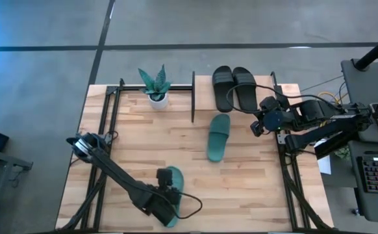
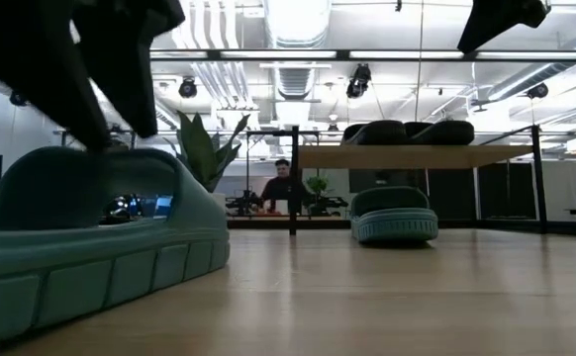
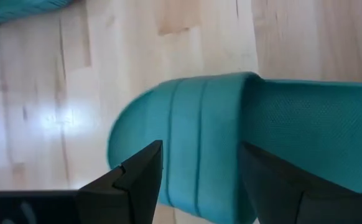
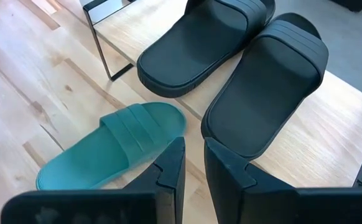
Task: Pick and place slides into the shelf
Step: Move the bottom green slipper to the middle of the table
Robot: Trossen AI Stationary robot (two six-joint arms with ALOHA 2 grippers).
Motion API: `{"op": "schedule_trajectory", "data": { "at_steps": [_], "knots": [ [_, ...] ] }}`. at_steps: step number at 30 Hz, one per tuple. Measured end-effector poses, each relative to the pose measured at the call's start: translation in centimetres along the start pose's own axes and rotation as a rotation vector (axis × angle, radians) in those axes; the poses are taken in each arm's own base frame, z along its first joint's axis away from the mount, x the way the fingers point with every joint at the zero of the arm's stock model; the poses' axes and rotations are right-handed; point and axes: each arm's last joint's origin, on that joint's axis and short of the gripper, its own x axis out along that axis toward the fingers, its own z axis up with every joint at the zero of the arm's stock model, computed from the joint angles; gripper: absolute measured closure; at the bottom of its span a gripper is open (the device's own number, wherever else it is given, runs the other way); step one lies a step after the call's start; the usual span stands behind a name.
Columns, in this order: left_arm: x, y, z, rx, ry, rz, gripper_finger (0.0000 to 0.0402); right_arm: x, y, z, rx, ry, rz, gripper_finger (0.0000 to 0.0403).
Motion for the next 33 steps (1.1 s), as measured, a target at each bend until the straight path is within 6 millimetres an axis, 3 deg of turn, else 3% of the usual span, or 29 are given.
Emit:
{"op": "schedule_trajectory", "data": {
  "at_steps": [7,14,24,29,33],
  "knots": [
    [2.1,-1.1,-0.3,0.023,0.056,0.002,0.0208,0.0,0.0,0.0,0.0,0.001,0.001,0.0351],
    [2.6,-0.6,0.0,0.013,0.046,0.043,0.0221,0.0,0.0,0.0,0.0,0.003,0.002,0.0351],
    [3.3,0.8,0.5,0.057,0.067,0.062,0.039,0.0,0.1,-0.1,0.029,0.024,0.023,0.0351],
    [3.3,2.8,1.0,0.044,0.093,0.072,0.0395,-0.1,0.0,-0.2,0.033,0.056,0.063,0.0351],
    [1.6,6.0,1.8,0.034,0.056,0.083,0.0399,-0.3,-0.2,-0.2,0.048,0.055,0.076,0.0351]
  ]
}}
